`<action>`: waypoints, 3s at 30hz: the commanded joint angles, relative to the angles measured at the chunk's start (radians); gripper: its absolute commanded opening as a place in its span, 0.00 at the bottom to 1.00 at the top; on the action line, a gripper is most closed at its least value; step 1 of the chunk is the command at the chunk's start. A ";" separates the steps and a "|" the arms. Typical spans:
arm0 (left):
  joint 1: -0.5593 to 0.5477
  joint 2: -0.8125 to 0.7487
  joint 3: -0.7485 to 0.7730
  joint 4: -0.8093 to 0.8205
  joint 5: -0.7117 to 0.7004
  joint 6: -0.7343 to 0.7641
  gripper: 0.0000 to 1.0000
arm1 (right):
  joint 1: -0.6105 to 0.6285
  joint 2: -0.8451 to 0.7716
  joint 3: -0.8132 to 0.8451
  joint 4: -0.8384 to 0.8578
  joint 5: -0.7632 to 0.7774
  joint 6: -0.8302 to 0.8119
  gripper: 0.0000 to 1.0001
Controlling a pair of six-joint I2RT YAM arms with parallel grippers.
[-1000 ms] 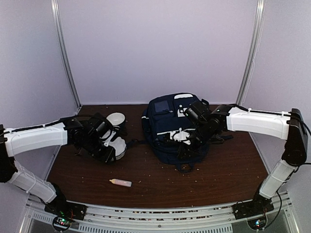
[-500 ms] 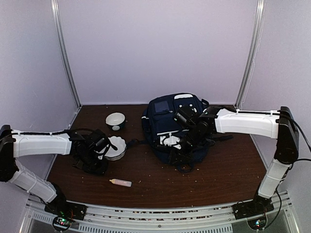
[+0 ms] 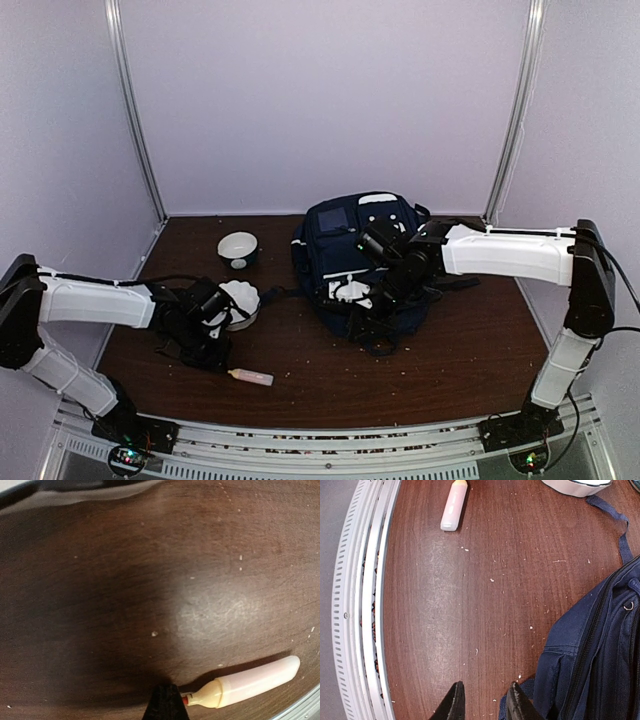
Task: Pack the student bag
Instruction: Move the pen to the center of the board, then pick up the pen from the center of the board.
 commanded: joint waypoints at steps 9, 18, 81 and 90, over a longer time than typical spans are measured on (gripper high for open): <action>-0.159 0.129 0.129 0.130 0.104 -0.004 0.00 | 0.009 -0.016 -0.028 0.005 0.001 0.007 0.29; -0.162 0.070 0.220 -0.006 -0.078 0.099 0.00 | 0.046 -0.013 -0.027 0.012 0.027 0.035 0.35; -0.035 -0.276 0.227 0.141 -0.589 0.256 0.56 | 0.342 0.692 0.766 -0.322 0.339 0.267 0.39; -0.034 -0.257 0.243 0.141 -0.584 0.287 0.56 | 0.327 0.705 0.775 -0.330 0.282 0.235 0.29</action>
